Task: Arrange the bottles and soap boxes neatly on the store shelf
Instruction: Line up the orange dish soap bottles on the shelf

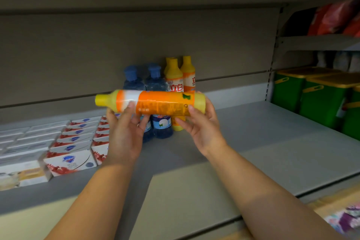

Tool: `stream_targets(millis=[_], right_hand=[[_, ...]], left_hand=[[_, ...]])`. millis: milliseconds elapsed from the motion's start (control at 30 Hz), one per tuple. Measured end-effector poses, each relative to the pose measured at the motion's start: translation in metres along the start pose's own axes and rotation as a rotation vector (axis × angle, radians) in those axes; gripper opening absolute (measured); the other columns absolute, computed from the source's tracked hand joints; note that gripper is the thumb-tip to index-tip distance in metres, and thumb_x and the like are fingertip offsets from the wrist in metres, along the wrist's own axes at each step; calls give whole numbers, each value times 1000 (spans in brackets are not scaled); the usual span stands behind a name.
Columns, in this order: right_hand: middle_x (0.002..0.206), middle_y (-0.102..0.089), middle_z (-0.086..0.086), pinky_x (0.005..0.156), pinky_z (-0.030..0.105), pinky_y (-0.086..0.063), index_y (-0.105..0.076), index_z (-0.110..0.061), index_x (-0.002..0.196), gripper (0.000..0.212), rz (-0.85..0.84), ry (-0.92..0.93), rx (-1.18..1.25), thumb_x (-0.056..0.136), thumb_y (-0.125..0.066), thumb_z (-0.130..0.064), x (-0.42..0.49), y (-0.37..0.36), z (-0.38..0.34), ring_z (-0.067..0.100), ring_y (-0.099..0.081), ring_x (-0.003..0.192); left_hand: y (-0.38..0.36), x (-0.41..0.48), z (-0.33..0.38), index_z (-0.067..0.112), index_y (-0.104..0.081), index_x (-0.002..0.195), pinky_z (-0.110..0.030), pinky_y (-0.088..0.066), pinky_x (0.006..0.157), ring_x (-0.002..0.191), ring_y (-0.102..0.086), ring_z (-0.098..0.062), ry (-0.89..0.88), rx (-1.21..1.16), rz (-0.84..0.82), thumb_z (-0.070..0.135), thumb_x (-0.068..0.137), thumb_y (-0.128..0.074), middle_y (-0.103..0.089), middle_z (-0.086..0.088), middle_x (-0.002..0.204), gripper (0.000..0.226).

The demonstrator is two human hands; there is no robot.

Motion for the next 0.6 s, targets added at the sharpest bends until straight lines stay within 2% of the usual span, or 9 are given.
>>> stream_targets(millis=[67, 167, 233, 333, 400, 433, 500, 567, 600], right_hand=[[106, -69, 11, 61, 28, -56, -52, -21, 119, 54, 40, -153, 103, 69, -69, -32, 3, 6, 6, 24, -70, 91], [88, -73, 10, 53, 25, -57, -60, -13, 110, 55, 99, -391, 131, 68, -66, -50, 5, 12, 14, 20, -72, 75], [74, -70, 7, 44, 23, -54, -63, -12, 103, 57, 122, -631, 8, 70, -66, -58, 2, 17, 22, 16, -69, 58], [63, -64, 9, 35, 23, -49, -61, -9, 96, 59, 107, -905, -194, 76, -57, -65, -8, 22, 35, 17, -63, 45], [81, -68, 15, 50, 23, -56, -61, -7, 108, 57, 76, -901, -188, 85, -51, -58, -10, 20, 42, 19, -68, 57], [100, -67, 19, 70, 24, -58, -58, -6, 118, 52, 53, -852, -173, 92, -47, -49, -7, 19, 45, 21, -69, 73], [132, -53, 21, 100, 32, -46, -49, -5, 131, 40, -58, -753, -205, 100, -40, -27, -5, 19, 42, 26, -60, 103], [129, -56, 19, 97, 35, -46, -51, -8, 129, 39, -150, -809, -194, 98, -40, -31, -8, 16, 41, 28, -59, 107], [117, -63, 17, 90, 34, -50, -56, -10, 122, 44, -173, -859, -215, 95, -41, -41, -10, 15, 42, 27, -63, 100]], left_hand=[[-7, -5, 12, 28, -32, 140, -37, -51, 94, 117, -59, -18, -171, 151, -45, 11, 86, -65, -63, -3, 126, 66], [-22, -16, 27, 29, -44, 124, -27, -53, 86, 108, -63, -11, -386, 345, -63, 9, 68, -77, -65, 7, 115, 68], [-33, -26, 28, 35, -47, 119, -22, -53, 80, 105, -64, -8, -433, 424, -110, 10, 60, -82, -65, 11, 112, 73], [-46, -43, 23, 55, -49, 116, -27, -55, 83, 108, -63, -9, -424, 513, -231, 29, 54, -83, -67, 14, 113, 76], [-54, -51, 20, 66, -47, 112, -22, -52, 88, 109, -60, 0, -427, 655, -329, 38, 49, -81, -66, 18, 113, 77], [-58, -54, 20, 67, -47, 112, -18, -49, 90, 108, -58, 3, -440, 732, -385, 40, 47, -80, -65, 17, 113, 77], [-64, -60, 17, 52, -54, 113, -13, -45, 89, 106, -57, 7, -528, 835, -520, 42, 46, -80, -62, 23, 110, 73], [-65, -63, 14, 33, -58, 104, -11, -45, 84, 99, -57, 8, -611, 850, -518, 42, 48, -76, -63, 23, 104, 59], [-64, -61, 14, 35, -57, 99, -13, -47, 80, 95, -58, 6, -611, 823, -451, 43, 50, -74, -64, 20, 102, 52]])
Point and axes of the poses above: each hand's wrist, its own x-axis towards the middle knuckle, its own y-axis out of the back of the hand, z = x × y, the point moved 3 cm from there along x, towards the middle knuckle
